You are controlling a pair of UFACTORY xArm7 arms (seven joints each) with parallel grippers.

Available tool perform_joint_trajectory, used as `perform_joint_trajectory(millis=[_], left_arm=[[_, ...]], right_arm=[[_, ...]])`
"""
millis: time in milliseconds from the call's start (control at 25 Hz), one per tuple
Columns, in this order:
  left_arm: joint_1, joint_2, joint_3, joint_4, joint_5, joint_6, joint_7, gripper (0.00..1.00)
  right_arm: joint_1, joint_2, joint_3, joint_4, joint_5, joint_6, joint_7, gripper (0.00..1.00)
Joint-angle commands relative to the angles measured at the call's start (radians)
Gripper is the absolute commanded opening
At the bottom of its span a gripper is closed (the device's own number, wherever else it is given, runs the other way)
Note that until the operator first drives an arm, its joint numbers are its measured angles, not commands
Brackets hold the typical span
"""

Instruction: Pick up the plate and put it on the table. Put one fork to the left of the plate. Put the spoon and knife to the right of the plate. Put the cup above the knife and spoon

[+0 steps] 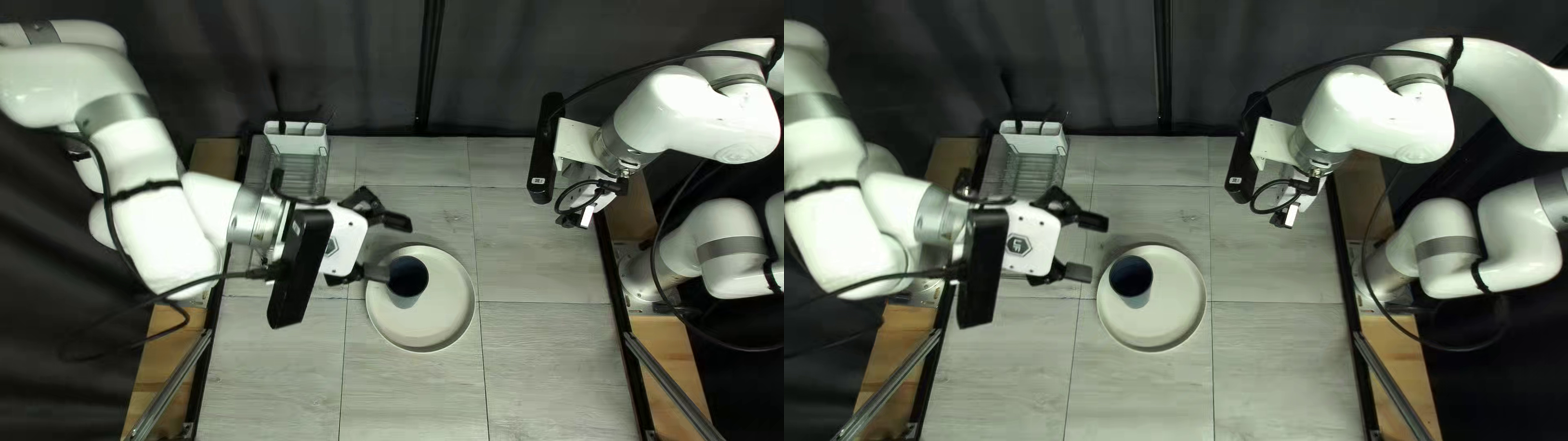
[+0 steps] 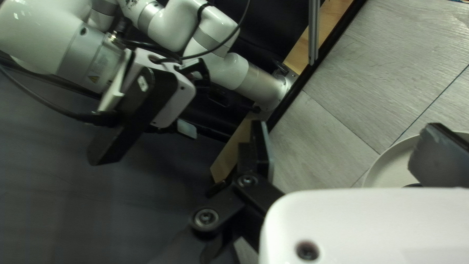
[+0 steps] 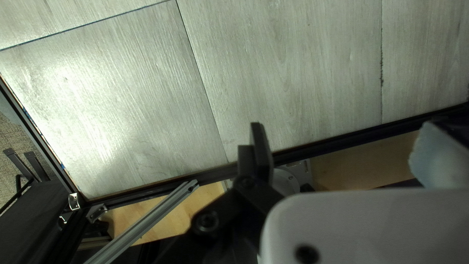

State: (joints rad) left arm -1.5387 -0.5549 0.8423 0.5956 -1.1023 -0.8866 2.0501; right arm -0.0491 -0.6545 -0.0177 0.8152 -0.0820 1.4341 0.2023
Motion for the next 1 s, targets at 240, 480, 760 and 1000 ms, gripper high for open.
perform_joint_trajectory(millis=[240, 480, 760, 1000], left_arm=[[-0.135, 0.033, 0.216, -0.086, 0.205, 0.001, -0.295, 1.00], [-0.260, 0.053, 0.367, -0.095, 0.300, -0.011, -0.439, 1.00], [-0.167, -0.041, 0.147, -0.060, 0.029, 0.000, -0.352, 1.00], [-0.173, -0.058, 0.133, -0.061, -0.011, -0.003, -0.368, 1.00]], right_arm=[[0.000, 0.000, 0.000, 0.000, 0.000, 0.000, 0.000, 1.00], [0.000, 0.000, 0.000, 0.000, 0.000, 0.000, 0.000, 1.00], [0.000, 0.000, 0.000, 0.000, 0.000, 0.000, 0.000, 1.00], [0.000, 0.000, 0.000, 0.000, 0.000, 0.000, 0.000, 1.00]])
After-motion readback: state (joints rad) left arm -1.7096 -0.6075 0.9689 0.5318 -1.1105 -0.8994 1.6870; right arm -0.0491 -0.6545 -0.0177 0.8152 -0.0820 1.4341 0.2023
